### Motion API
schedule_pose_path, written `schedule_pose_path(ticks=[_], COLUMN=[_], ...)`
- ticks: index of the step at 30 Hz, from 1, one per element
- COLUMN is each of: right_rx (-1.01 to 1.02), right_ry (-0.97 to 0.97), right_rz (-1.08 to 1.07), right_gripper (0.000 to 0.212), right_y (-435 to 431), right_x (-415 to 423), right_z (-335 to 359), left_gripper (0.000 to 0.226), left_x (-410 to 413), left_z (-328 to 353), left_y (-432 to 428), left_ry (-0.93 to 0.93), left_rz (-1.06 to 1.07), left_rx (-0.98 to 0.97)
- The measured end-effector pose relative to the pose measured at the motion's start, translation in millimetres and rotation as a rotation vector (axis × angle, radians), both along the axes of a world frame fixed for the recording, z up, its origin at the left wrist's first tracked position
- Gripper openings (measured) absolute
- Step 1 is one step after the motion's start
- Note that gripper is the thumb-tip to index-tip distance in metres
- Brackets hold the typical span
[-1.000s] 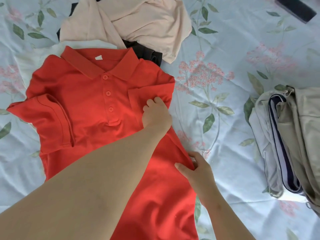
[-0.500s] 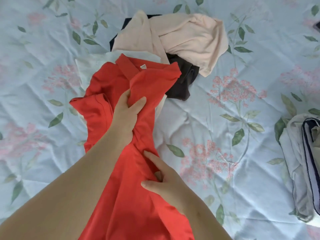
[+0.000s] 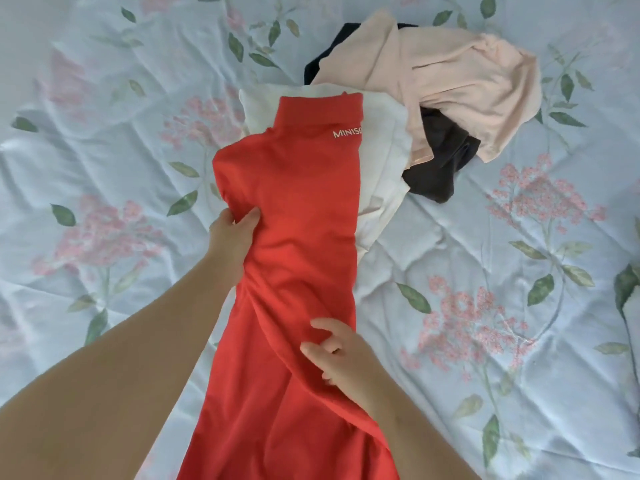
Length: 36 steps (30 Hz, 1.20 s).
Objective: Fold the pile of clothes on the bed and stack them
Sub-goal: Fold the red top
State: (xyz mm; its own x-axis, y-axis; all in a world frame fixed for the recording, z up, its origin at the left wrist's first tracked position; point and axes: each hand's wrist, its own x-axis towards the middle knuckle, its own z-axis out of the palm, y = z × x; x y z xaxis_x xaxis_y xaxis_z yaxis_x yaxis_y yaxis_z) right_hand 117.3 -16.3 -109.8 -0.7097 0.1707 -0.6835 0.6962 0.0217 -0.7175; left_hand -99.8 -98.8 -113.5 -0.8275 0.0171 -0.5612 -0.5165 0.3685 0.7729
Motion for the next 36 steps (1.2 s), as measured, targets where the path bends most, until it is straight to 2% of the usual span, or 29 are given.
schedule_pose_path(ticks=[3, 6, 9, 11, 12, 13, 15, 16, 17, 19, 21, 24, 27, 30, 32, 36], right_rx=[0.261, 0.412, 0.355, 0.370, 0.346, 0.287, 0.178, 0.163, 0.163, 0.125, 0.012, -0.220, -0.287, -0.337, -0.333, -0.215], right_ry=[0.058, 0.180, 0.214, 0.242, 0.274, 0.297, 0.284, 0.258, 0.245, 0.285, 0.342, 0.452, 0.518, 0.589, 0.632, 0.732], right_rz=[-0.303, -0.424, -0.494, -0.488, -0.496, -0.518, -0.553, -0.548, -0.537, -0.539, -0.577, -0.648, -0.648, -0.632, -0.584, -0.425], right_gripper=[0.011, 0.012, 0.039, 0.058, 0.063, 0.068, 0.079, 0.080, 0.072, 0.039, 0.020, 0.019, 0.027, 0.038, 0.041, 0.032], right_y=[21.9, 53.0, 78.3, 87.6, 90.2, 91.5, 93.5, 94.0, 94.8, 96.5, 96.8, 101.9, 107.1, 108.4, 106.2, 95.2], right_x=[-24.2, -67.3, -117.9, -148.3, -161.6, -172.8, -189.0, -193.5, -195.8, -195.9, -188.3, -171.6, -151.7, -128.9, -113.2, -80.8], right_z=[-1.9, 1.3, 6.8, 13.5, 17.2, 20.7, 24.9, 27.8, 30.8, 36.8, 46.3, 65.1, 96.5, 139.8, 174.8, 255.7], left_gripper=[0.045, 0.041, 0.030, 0.020, 0.016, 0.015, 0.022, 0.023, 0.025, 0.038, 0.049, 0.046, 0.041, 0.035, 0.035, 0.030], left_x=[-11.1, -19.5, -26.1, -29.6, -29.7, -29.3, -27.6, -26.4, -26.1, -26.2, -25.7, -21.6, -14.2, -7.2, -1.5, 17.4], left_z=[4.1, 7.5, 8.4, 7.0, 8.9, 10.3, 13.9, 14.5, 15.5, 18.8, 26.1, 43.7, 68.9, 110.5, 144.4, 221.2], left_y=[2.9, -0.2, -4.0, -5.1, -4.7, -4.2, -2.0, -1.8, -1.8, -2.5, -6.3, -16.3, -28.7, -35.9, -37.1, -40.4], left_ry=[-0.098, -0.185, -0.129, 0.092, 0.150, 0.114, -0.098, -0.164, -0.190, -0.168, -0.123, -0.064, -0.085, -0.091, -0.051, 0.095], left_rz=[0.085, 0.085, 0.019, -0.086, -0.123, -0.140, -0.172, -0.196, -0.225, -0.258, -0.243, -0.187, -0.128, -0.217, -0.328, -0.439], left_rx=[0.328, 0.490, 0.402, 0.189, 0.142, 0.191, 0.417, 0.483, 0.491, 0.467, 0.455, 0.509, 0.655, 0.727, 0.699, 0.664])
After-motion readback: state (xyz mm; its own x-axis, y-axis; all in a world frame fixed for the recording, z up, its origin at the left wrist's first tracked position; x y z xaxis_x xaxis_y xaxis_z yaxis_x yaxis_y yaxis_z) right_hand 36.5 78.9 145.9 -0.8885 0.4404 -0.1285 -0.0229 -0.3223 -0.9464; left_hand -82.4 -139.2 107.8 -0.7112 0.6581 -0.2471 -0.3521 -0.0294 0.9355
